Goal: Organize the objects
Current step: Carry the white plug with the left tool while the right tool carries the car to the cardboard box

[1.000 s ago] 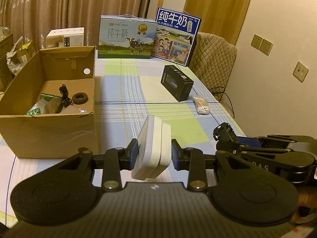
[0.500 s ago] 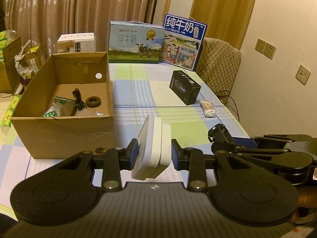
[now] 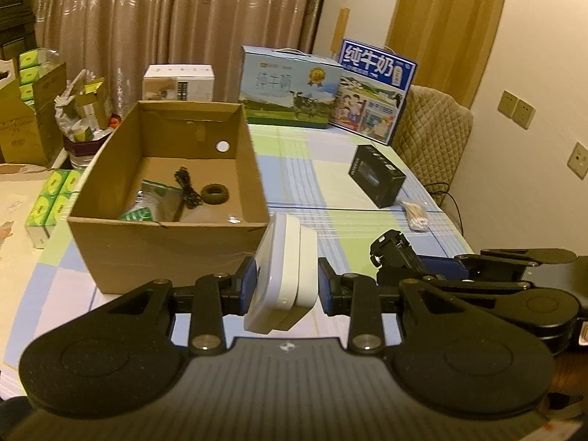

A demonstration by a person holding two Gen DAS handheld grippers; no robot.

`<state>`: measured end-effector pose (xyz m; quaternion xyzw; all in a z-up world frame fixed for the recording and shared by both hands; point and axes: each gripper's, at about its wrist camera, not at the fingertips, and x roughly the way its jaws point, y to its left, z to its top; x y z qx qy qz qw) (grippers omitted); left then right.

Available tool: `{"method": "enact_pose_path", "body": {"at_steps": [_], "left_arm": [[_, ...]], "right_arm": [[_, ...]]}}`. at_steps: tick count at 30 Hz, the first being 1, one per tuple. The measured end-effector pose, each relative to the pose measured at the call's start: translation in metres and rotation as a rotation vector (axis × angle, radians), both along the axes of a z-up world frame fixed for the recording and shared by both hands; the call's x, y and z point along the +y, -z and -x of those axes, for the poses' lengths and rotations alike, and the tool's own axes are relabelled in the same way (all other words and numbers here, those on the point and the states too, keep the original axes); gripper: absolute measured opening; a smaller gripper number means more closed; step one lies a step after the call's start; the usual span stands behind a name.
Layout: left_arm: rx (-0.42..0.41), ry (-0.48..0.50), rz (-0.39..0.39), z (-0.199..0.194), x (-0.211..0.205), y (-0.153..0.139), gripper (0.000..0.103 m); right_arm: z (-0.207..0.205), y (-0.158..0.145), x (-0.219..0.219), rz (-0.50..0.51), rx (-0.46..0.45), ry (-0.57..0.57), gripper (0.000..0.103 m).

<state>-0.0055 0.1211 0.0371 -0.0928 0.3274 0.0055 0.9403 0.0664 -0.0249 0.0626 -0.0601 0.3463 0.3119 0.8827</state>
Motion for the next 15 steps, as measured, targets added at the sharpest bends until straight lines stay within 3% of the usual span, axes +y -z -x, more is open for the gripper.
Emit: {"method": "enact_pose_path", "body": {"at_steps": [15], "left_arm": [[-0.014, -0.071, -0.011, 0.001, 0.054, -0.015, 0.029]], "right_arm": [[-0.013, -0.006, 0.056, 0.001, -0.019, -0.081, 0.023]]}}
